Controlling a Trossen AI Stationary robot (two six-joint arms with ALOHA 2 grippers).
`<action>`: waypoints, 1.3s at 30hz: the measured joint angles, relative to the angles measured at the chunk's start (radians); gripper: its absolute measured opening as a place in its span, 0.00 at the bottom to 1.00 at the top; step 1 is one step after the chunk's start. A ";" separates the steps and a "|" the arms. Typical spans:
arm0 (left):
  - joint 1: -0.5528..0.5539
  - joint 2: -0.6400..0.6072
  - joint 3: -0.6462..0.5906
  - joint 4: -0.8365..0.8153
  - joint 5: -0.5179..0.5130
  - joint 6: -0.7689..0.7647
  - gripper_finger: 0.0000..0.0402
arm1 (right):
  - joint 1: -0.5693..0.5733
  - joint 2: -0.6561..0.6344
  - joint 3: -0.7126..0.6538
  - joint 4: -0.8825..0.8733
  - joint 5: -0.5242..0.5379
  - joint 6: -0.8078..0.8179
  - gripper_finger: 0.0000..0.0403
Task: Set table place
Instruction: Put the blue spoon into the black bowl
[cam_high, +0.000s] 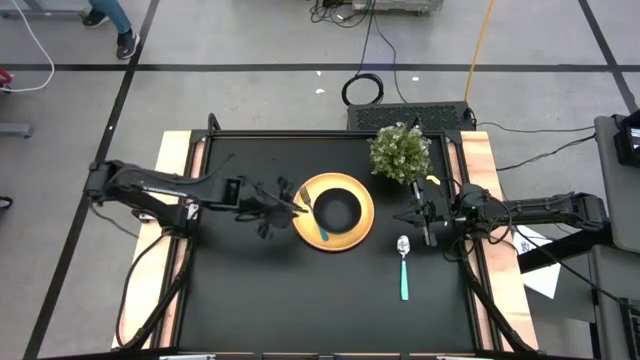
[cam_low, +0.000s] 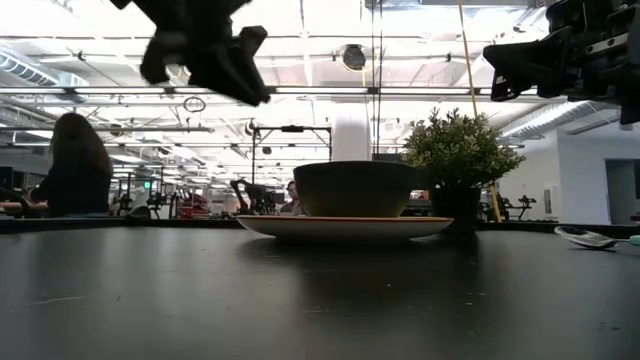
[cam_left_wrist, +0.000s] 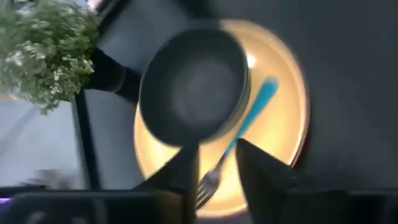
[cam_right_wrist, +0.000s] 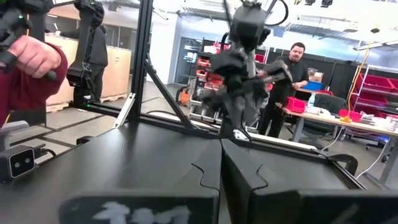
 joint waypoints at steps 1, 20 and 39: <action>-0.001 -0.012 0.000 -0.008 0.028 -0.053 0.19 | 0.000 0.001 0.000 0.001 0.000 0.000 0.00; 0.064 -0.201 -0.224 0.360 0.307 -0.294 0.00 | 0.000 0.000 0.000 0.003 0.000 0.016 0.00; 0.170 -0.438 -0.640 0.853 0.411 -0.474 0.00 | -0.001 0.004 0.000 0.018 0.000 0.018 0.00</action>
